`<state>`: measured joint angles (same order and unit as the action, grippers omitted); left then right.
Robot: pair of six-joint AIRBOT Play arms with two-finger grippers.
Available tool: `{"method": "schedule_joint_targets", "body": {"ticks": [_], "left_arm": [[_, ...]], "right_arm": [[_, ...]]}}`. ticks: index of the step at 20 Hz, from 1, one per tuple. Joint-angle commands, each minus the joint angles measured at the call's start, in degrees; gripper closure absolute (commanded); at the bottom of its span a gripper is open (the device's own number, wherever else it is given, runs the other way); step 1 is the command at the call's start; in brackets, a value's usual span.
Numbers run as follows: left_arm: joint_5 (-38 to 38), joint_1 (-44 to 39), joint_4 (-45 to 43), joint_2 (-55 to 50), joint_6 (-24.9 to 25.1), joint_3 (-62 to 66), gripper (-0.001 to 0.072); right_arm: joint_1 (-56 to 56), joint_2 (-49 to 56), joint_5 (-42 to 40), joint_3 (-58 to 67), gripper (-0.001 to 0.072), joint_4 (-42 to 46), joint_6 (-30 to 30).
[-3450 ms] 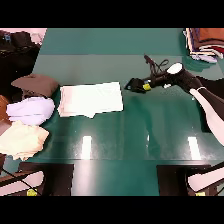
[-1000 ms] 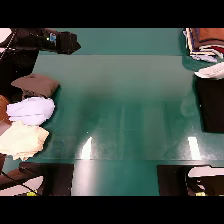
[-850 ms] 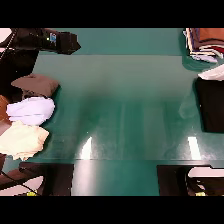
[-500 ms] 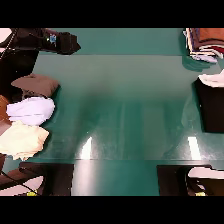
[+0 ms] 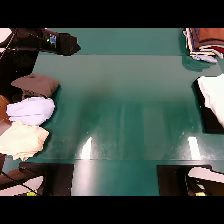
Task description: Fold the shirts.
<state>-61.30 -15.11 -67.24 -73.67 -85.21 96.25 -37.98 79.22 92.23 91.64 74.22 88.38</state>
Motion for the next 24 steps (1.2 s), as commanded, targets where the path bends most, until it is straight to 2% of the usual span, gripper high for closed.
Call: {"method": "schedule_joint_targets", "body": {"ticks": [1,4,7,8,9,12,13,14,15,17,19,24], "left_arm": [[-0.1,0.0,0.0,0.0,0.2,0.0,0.0680],[0.0,0.0,0.0,0.0,0.2,0.0,0.0680],[0.2,0.0,0.0,0.0,0.2,0.0,0.0680],[0.1,0.0,0.0,0.0,0.1,0.0,0.0679],[-0.1,0.0,0.1,0.0,0.1,0.0,0.0679],[1.7,0.0,0.1,0.0,0.1,0.0,0.0680],[2.4,0.0,0.2,0.0,0.1,0.0,0.0680],[2.9,0.0,0.2,0.0,0.1,0.0,0.0680],[3.3,0.0,0.2,0.0,0.1,0.0,0.0679],[4.0,0.0,0.2,0.0,0.1,0.0,0.0680],[3.9,0.0,0.2,0.0,0.1,0.0,0.0680],[3.9,0.0,0.2,0.0,0.1,0.0,0.0680]], "right_arm": [[-3.1,-2.9,2.3,-5.9,0.0096,2.3,0.3],[-4.0,-6.0,1.9,-7.2,0.0100,0.1,1.4],[-2.1,-9.8,-1.4,-7.2,0.0102,-11.8,1.3],[-0.3,-11.1,-2.6,-7.2,0.0104,-14.3,1.2],[2.2,-12.5,-3.8,-7.2,0.0144,-15.8,1.1],[11.7,-15.7,-6.9,-7.2,0.0151,-16.1,1.1],[15.2,-16.4,-7.5,-7.2,0.0174,-16.1,1.1],[19.0,-17.1,-8.3,-7.2,0.0226,-16.1,1.1],[22.5,-17.6,-8.9,-7.2,0.0340,-16.0,1.1],[29.1,-18.6,-10.2,-7.2,0.0698,-15.6,0.5],[34.4,-19.3,-11.4,-7.2,0.0692,-15.6,-1.5],[39.9,-19.4,-11.2,-7.2,0.0692,-15.6,-1.5]]}}
